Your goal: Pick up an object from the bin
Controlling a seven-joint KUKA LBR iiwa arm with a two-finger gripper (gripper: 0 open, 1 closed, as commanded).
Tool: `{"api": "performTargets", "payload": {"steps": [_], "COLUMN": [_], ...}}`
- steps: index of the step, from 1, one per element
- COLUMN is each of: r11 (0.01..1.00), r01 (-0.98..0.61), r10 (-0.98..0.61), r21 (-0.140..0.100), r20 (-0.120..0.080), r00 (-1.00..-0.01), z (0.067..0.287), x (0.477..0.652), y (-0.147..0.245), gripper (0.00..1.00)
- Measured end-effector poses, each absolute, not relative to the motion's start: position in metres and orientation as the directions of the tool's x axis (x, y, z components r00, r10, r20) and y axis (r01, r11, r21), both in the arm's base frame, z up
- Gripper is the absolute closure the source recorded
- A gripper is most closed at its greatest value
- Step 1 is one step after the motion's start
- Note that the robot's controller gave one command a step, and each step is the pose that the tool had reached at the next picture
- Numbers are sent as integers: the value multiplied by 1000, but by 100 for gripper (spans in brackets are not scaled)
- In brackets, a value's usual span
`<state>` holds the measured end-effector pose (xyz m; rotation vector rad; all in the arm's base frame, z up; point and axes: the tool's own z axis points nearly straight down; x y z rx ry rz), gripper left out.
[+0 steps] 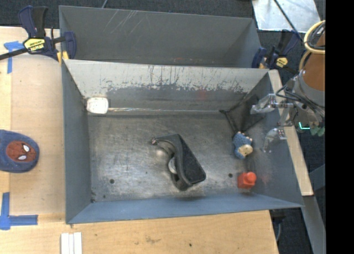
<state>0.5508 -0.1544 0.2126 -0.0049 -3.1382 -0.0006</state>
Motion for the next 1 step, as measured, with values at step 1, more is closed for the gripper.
{"api": "performTargets", "payload": {"steps": [1], "r11": [997], "r01": [-77], "r10": [-77], "r21": [-1], "r20": [-5], "r00": [-997], "z": [72], "x": [574], "y": [-142], "gripper": [0]}}
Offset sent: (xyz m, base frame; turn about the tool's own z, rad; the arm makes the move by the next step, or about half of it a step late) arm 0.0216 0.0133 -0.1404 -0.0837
